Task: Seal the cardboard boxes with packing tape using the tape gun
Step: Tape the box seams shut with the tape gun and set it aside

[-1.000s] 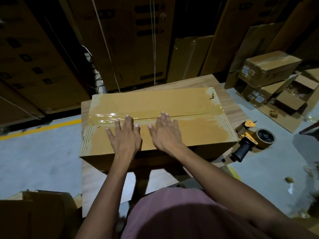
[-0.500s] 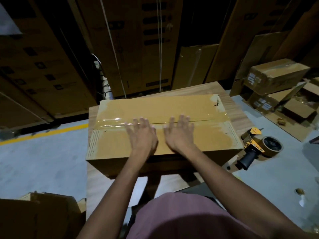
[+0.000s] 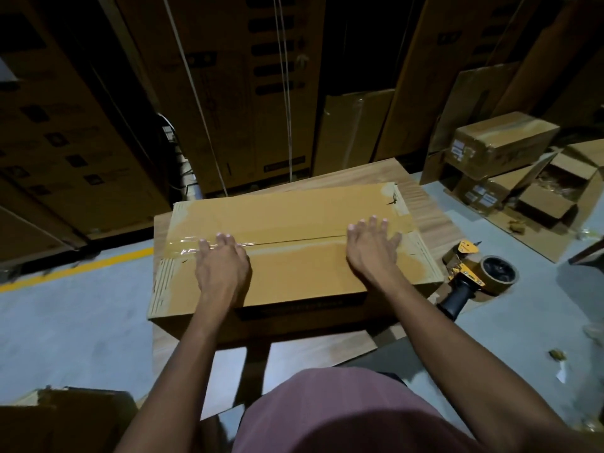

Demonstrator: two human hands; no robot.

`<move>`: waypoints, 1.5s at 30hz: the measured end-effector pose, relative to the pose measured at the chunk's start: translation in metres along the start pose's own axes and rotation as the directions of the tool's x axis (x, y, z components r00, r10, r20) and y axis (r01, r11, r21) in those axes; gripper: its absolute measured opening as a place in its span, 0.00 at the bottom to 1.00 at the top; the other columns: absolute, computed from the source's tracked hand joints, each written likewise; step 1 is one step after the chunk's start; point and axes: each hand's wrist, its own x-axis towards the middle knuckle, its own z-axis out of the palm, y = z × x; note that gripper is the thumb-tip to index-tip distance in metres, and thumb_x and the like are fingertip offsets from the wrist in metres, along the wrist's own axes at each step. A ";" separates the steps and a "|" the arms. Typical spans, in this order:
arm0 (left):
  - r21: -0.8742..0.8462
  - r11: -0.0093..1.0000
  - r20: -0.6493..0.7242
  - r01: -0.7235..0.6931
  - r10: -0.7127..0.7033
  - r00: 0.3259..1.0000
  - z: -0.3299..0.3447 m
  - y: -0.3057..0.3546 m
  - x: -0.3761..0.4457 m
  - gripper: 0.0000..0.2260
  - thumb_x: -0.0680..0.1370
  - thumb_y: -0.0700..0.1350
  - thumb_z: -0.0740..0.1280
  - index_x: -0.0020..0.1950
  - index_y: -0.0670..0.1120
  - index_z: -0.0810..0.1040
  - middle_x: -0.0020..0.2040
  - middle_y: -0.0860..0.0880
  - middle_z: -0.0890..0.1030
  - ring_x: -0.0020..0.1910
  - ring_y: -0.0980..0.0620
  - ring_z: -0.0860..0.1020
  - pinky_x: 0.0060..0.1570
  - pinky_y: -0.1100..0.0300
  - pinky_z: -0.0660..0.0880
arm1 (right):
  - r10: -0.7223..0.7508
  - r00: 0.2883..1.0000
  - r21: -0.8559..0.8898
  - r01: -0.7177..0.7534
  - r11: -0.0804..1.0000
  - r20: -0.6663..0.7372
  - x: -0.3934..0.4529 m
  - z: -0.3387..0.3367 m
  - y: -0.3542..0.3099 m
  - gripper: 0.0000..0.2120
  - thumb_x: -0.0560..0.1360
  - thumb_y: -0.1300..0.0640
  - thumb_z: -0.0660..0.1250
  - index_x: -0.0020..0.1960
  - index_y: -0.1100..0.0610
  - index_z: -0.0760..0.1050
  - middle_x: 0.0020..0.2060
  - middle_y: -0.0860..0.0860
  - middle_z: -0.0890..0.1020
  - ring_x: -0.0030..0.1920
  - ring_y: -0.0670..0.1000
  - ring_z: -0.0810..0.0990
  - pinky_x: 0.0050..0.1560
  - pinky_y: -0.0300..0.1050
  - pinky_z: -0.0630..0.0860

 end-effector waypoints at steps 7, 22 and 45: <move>-0.100 0.949 0.030 -0.298 0.303 0.953 0.025 0.064 0.001 0.23 0.87 0.48 0.48 0.80 0.42 0.63 0.81 0.45 0.62 0.81 0.46 0.57 0.79 0.50 0.52 | -0.354 0.932 -0.067 0.359 0.931 0.080 -0.007 0.021 -0.060 0.26 0.87 0.44 0.40 0.83 0.45 0.55 0.84 0.49 0.52 0.84 0.56 0.47 0.79 0.68 0.46; -0.046 0.985 -0.163 0.166 -0.171 0.972 0.008 -0.054 0.022 0.26 0.86 0.51 0.48 0.83 0.45 0.52 0.83 0.42 0.52 0.82 0.41 0.49 0.78 0.41 0.48 | 0.255 0.967 -0.013 -0.255 0.967 -0.010 0.018 0.010 -0.003 0.43 0.83 0.35 0.40 0.82 0.68 0.37 0.81 0.67 0.40 0.82 0.66 0.38 0.80 0.64 0.37; 0.057 0.988 0.052 -0.140 0.137 0.989 0.029 0.030 -0.008 0.30 0.85 0.58 0.42 0.83 0.45 0.42 0.82 0.35 0.42 0.81 0.36 0.41 0.79 0.42 0.42 | -0.476 0.879 -0.080 0.477 0.875 0.029 -0.052 0.040 -0.049 0.32 0.83 0.33 0.38 0.84 0.42 0.53 0.84 0.46 0.53 0.84 0.56 0.48 0.79 0.64 0.45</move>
